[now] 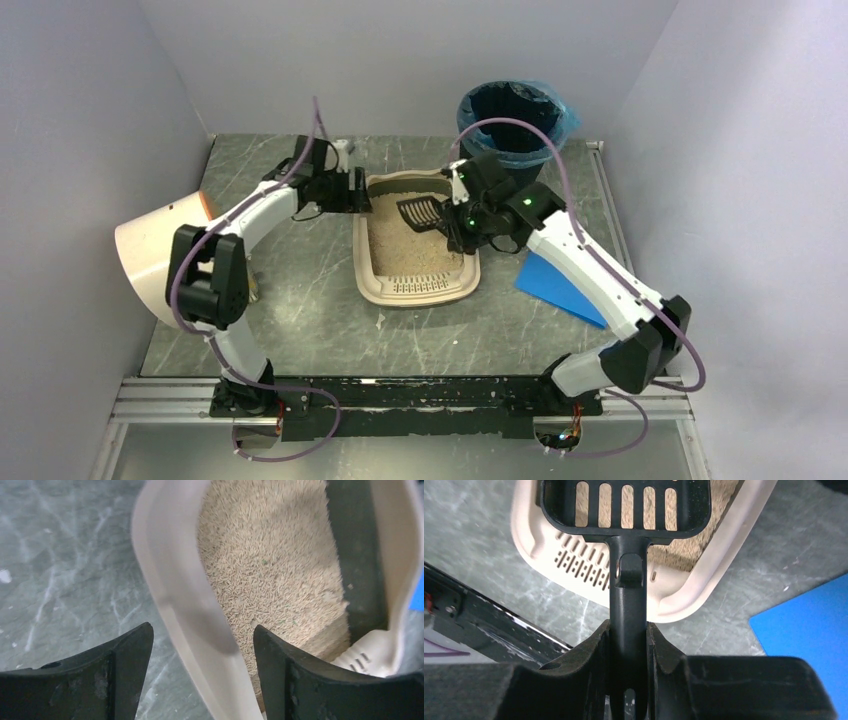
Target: Clean the litter box
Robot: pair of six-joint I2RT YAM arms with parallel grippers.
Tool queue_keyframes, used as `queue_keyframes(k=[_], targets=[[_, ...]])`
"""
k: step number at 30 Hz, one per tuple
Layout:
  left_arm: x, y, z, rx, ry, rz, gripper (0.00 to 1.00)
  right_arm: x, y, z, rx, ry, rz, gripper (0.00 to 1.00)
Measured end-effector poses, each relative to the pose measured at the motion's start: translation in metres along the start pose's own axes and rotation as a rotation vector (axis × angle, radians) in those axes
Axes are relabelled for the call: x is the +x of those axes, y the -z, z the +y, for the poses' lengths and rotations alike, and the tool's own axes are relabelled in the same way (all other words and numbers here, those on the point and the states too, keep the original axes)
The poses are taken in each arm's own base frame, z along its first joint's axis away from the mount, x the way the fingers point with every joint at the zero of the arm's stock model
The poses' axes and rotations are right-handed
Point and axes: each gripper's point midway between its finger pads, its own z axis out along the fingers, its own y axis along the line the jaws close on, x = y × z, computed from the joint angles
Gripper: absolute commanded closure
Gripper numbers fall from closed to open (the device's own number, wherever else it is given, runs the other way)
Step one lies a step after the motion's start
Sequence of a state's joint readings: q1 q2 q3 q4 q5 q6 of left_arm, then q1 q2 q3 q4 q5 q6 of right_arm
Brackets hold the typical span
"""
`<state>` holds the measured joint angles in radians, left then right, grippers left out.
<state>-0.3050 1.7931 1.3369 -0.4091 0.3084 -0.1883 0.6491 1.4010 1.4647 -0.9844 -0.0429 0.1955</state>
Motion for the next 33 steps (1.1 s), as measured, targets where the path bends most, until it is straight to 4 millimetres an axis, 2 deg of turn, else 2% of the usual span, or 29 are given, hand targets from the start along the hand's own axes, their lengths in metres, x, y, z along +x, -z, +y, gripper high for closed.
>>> queue_keyframes(k=[3, 6, 13, 20, 25, 33], targets=[[-0.016, 0.016, 0.009, 0.019, 0.118, -0.078, 0.25, 0.017, -0.012, 0.005, 0.027, 0.035, 0.092, 1.0], [-0.032, 0.031, 0.018, 0.018, 0.199, -0.145, 0.26, 0.024, -0.017, 0.009, 0.056, 0.078, 0.162, 1.0], [-0.048, 0.044, 0.011, 0.033, 0.26, -0.21, 0.29, 0.035, -0.031, 0.027, 0.102, 0.225, 0.287, 1.0], [-0.037, 0.02, 0.021, 0.018, 0.301, -0.152, 0.31, 0.03, -0.047, 0.042, 0.114, 0.298, 0.339, 1.0], [-0.033, 0.002, 0.028, 0.015, 0.311, -0.118, 0.3, 0.038, -0.062, 0.042, 0.131, 0.317, 0.396, 1.0], [-0.027, -0.01, 0.03, 0.028, 0.319, -0.087, 0.34, 0.05, -0.08, 0.038, 0.158, 0.338, 0.47, 1.0]])
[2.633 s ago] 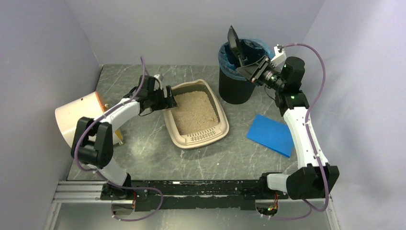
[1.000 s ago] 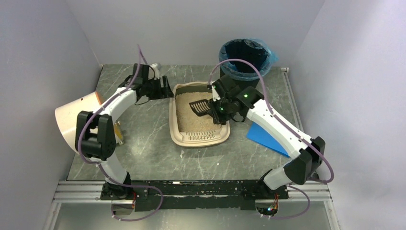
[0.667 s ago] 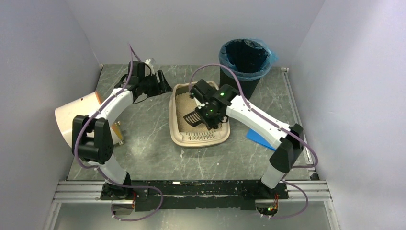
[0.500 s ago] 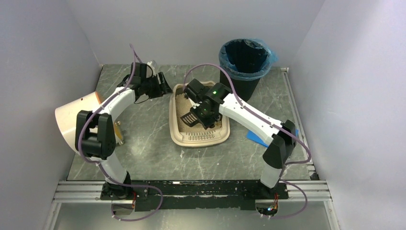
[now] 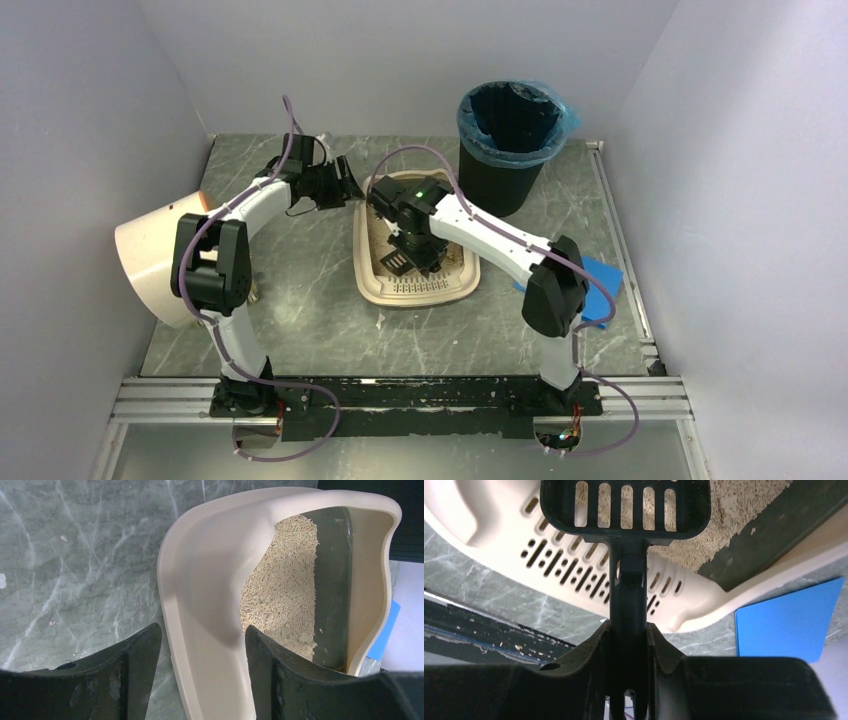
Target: Clean the litter box
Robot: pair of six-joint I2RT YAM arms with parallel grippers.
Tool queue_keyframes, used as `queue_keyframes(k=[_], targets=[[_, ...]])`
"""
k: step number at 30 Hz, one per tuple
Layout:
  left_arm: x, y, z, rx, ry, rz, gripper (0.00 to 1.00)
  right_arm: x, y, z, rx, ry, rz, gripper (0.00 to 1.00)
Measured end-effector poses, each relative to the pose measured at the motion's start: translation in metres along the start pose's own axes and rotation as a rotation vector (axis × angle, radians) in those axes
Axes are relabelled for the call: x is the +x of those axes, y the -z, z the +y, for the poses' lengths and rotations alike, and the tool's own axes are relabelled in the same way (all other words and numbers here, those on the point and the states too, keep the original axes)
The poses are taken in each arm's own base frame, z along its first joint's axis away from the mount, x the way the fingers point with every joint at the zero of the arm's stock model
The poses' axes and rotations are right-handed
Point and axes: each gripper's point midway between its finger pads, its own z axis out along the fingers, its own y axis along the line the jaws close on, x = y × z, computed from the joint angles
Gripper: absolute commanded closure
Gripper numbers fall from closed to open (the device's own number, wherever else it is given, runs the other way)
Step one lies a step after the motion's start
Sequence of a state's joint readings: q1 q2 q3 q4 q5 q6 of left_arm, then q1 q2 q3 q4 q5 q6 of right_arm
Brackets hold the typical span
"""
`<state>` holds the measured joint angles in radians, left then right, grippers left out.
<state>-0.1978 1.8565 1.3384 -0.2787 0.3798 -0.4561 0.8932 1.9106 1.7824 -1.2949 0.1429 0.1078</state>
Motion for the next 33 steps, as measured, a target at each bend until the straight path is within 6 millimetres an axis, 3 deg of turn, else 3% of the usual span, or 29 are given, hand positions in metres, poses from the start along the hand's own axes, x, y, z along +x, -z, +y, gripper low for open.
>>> queue_keyframes(k=[10, 22, 27, 33], targets=[[0.003, -0.005, -0.002, 0.027, 0.001, 0.015, 0.35, -0.042, -0.034, -0.001, 0.035, -0.011, 0.007, 1.0], [0.009, -0.011, -0.001, 0.043, 0.006, 0.034, 0.38, -0.085, -0.069, -0.029, 0.057, -0.151, -0.133, 1.0], [0.01, -0.012, -0.002, 0.048, 0.004, 0.036, 0.37, -0.09, -0.083, -0.034, 0.09, -0.189, -0.174, 1.0], [0.01, -0.012, -0.002, 0.048, 0.004, 0.036, 0.37, -0.092, -0.082, -0.036, 0.103, -0.221, -0.256, 1.0]])
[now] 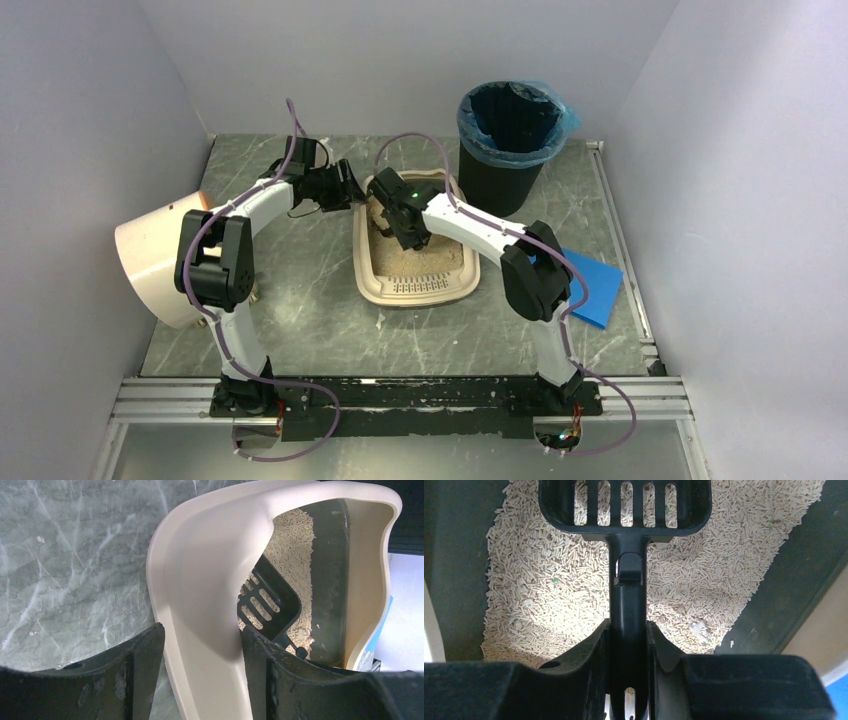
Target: Clean the litter box
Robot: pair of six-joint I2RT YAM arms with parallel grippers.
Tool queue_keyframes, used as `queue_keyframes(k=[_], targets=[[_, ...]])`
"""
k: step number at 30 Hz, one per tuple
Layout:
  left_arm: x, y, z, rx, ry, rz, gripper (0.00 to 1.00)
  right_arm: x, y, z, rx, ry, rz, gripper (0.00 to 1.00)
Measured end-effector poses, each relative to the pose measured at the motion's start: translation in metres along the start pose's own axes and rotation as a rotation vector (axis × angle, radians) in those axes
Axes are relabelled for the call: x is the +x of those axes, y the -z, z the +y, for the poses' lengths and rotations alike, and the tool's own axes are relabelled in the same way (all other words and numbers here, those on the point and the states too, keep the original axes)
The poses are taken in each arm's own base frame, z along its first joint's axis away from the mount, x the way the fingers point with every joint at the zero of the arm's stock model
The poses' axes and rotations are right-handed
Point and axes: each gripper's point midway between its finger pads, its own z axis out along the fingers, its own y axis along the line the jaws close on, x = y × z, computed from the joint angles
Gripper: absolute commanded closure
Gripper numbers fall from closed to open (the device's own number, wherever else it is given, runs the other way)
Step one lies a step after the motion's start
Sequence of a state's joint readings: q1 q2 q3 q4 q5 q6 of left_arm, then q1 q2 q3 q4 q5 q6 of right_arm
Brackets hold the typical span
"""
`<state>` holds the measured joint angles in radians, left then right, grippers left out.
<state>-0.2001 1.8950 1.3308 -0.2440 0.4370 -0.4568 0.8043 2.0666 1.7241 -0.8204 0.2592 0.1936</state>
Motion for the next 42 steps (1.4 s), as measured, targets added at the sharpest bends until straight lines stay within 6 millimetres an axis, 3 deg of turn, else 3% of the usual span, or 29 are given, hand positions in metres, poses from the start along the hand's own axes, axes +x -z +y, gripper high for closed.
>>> queue_keyframes(k=[12, 25, 32, 42], targets=[[0.0, 0.0, 0.0, 0.0, 0.0, 0.0, 0.37, -0.004, 0.021, -0.009, 0.007, 0.024, -0.036, 1.0], [0.005, -0.003, -0.003, 0.003, -0.005, 0.012, 0.37, -0.013, 0.001, 0.001, -0.003, 0.036, -0.034, 1.0], [0.008, -0.006, -0.004, 0.004, -0.007, 0.021, 0.37, 0.001, -0.018, 0.001, 0.023, -0.008, -0.099, 1.0], [0.008, -0.006, -0.004, 0.005, -0.007, 0.021, 0.38, -0.005, -0.017, 0.001, 0.026, -0.063, -0.169, 1.0]])
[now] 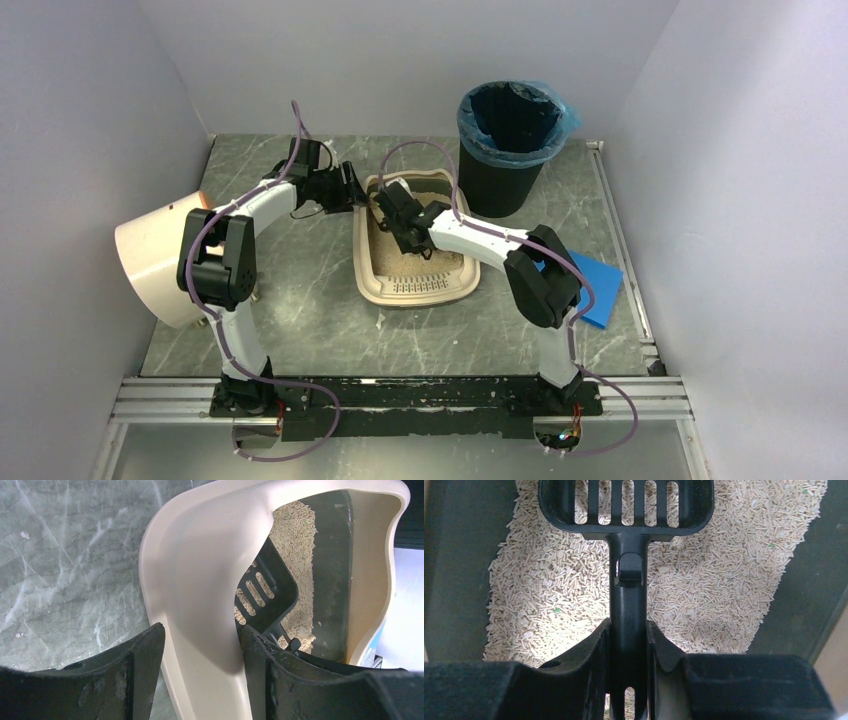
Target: Clean the litter box
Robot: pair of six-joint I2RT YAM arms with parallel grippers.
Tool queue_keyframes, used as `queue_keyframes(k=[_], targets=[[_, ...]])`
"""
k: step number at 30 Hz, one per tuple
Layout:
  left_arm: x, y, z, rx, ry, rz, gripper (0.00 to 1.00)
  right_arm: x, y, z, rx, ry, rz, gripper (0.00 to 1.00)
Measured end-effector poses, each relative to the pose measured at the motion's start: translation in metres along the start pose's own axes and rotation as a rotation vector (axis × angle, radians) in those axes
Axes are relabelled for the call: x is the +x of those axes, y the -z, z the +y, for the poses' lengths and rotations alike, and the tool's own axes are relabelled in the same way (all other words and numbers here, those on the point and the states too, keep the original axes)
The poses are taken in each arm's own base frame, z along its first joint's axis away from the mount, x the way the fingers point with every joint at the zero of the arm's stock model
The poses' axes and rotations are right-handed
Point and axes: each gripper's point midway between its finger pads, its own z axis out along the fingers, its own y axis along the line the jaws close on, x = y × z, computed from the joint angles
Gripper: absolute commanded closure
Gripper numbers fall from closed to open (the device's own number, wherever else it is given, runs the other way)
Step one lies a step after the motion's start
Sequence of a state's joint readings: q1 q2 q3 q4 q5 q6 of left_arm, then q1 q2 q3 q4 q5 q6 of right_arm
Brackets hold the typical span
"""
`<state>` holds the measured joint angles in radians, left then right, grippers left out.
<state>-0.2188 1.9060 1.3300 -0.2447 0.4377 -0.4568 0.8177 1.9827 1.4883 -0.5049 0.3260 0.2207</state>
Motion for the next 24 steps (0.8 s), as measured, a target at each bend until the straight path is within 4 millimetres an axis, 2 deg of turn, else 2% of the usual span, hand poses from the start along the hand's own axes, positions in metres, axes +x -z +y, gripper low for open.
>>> queue_keyframes(k=[13, 24], targets=[[0.003, -0.001, 0.001, -0.005, 0.003, 0.01, 0.38, -0.008, 0.0, 0.018, -0.098, -0.094, -0.01, 1.0], [0.006, -0.003, 0.004, -0.01, 0.002, 0.021, 0.39, -0.008, -0.003, 0.009, -0.033, -0.155, -0.03, 1.0]])
